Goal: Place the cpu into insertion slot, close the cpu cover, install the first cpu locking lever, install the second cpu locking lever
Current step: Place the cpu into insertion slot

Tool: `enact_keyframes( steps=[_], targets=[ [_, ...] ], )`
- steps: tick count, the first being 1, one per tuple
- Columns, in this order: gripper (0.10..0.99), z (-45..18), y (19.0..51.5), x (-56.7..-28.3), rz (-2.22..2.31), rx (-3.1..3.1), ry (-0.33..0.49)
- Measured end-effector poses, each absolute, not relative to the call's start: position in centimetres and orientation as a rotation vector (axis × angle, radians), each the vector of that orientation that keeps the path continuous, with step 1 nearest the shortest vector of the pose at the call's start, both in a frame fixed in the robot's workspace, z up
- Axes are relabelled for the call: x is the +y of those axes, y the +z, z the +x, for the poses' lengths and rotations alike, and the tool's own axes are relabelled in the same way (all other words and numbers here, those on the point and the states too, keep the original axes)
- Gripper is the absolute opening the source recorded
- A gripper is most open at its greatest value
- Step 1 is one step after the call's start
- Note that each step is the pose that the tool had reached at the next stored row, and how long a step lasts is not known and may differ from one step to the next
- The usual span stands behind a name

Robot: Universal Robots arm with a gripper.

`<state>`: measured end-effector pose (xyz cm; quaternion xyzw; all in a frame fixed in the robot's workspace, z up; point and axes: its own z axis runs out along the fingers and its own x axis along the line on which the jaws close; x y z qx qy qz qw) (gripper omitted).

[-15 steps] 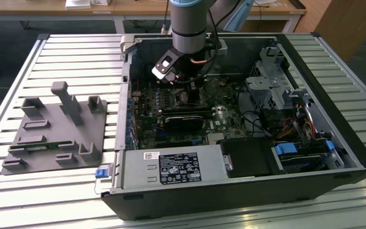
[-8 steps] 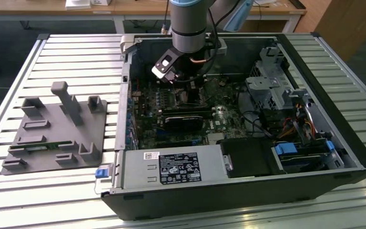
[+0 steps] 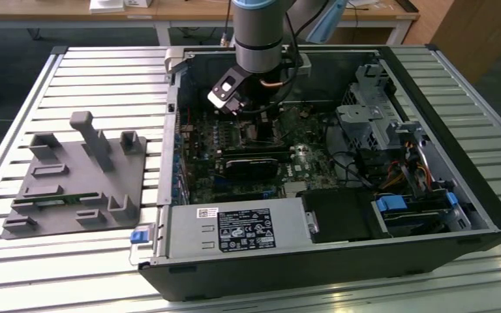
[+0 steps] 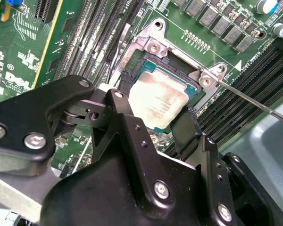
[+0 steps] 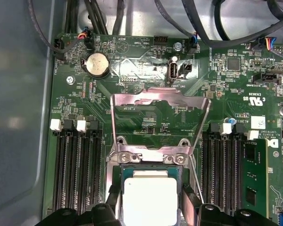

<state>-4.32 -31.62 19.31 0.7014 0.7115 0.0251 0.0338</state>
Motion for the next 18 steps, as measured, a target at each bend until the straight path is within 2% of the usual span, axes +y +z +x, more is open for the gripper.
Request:
enact_keyframes(
  steps=[4, 5, 18],
  targets=[
    [0.600, -4.32, 19.33, -31.62, 2.157, 2.189, 0.078],
    [0.537, -4.32, 19.33, -31.62, 2.157, 2.189, 0.078],
    [0.537, -4.32, 19.23, -31.63, 2.158, 2.188, 0.077]
  ],
)
